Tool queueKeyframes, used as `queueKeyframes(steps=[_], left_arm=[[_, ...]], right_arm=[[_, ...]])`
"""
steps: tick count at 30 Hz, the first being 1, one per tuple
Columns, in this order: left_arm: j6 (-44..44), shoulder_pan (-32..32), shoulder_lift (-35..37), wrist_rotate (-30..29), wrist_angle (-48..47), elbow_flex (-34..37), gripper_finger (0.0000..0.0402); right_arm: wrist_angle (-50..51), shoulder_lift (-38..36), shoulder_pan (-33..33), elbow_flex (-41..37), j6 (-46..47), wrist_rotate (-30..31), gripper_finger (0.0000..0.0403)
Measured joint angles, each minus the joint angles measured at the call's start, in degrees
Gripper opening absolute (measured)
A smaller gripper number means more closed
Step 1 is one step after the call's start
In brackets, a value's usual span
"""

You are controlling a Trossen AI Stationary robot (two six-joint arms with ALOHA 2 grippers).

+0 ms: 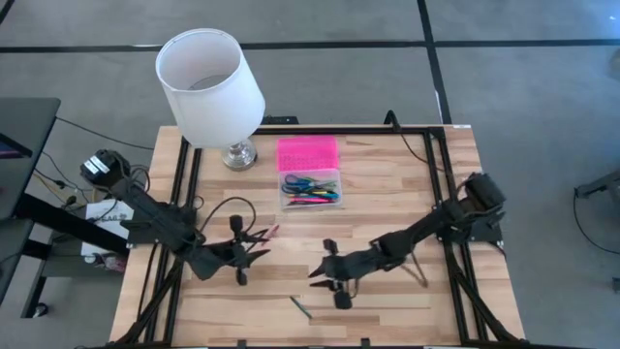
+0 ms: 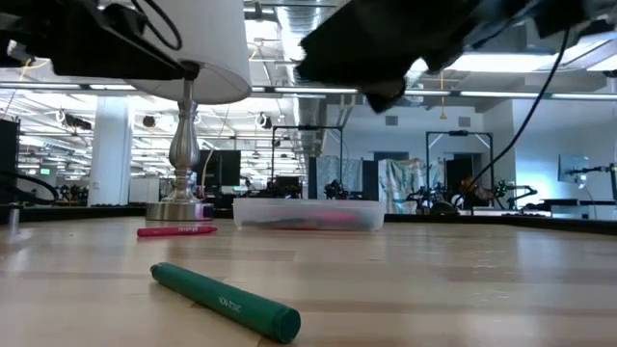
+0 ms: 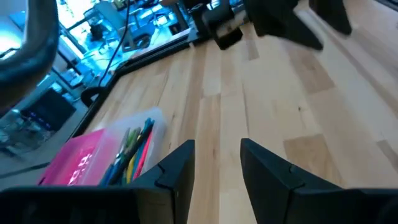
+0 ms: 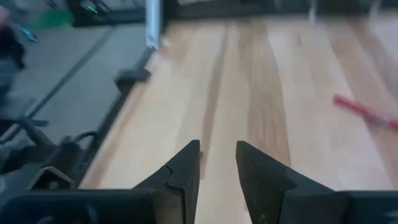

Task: Pick & place school supplies into a supply box
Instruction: Put the green crayon into the pink supply box

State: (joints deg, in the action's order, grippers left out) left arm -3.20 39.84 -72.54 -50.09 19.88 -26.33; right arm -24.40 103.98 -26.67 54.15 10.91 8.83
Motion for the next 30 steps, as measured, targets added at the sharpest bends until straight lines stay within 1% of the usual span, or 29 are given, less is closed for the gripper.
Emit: queueKeyframes(steps=[5,8,13,16,19,22,27,30], left_arm=[[4.6,4.0,1.1,-7.1,-5.9,0.0,0.0124],[6.2,6.1,1.4,-10.7,-7.5,0.0,0.0124],[6.7,9.3,1.4,-15.2,-7.8,0.0,0.0124],[7.5,10.7,1.4,-17.5,-8.4,0.0,0.0124],[8.2,11.8,1.4,-19.5,-9.1,0.0,0.0124],[8.5,12.4,1.4,-20.4,-9.1,0.0,0.0124],[8.6,12.7,1.4,-20.8,-9.1,0.0,0.0124],[8.6,12.7,1.4,-20.8,-9.1,0.0,0.0124]], right_arm=[[15.2,5.2,1.0,10.0,7.1,-0.3,0.0097],[21.0,8.1,0.9,15.2,10.1,-1.7,0.0098],[29.2,12.3,0.5,23.0,11.2,-1.9,0.0098],[31.3,15.1,0.1,26.7,12.1,-2.2,0.0098],[33.3,18.1,0.0,29.7,12.5,-5.5,0.0098],[35.8,20.1,0.1,32.0,13.5,-7.5,0.0098],[37.0,22.1,0.1,34.6,14.8,-7.7,0.0098],[37.3,22.1,-0.3,34.6,15.7,-7.4,0.0097]])
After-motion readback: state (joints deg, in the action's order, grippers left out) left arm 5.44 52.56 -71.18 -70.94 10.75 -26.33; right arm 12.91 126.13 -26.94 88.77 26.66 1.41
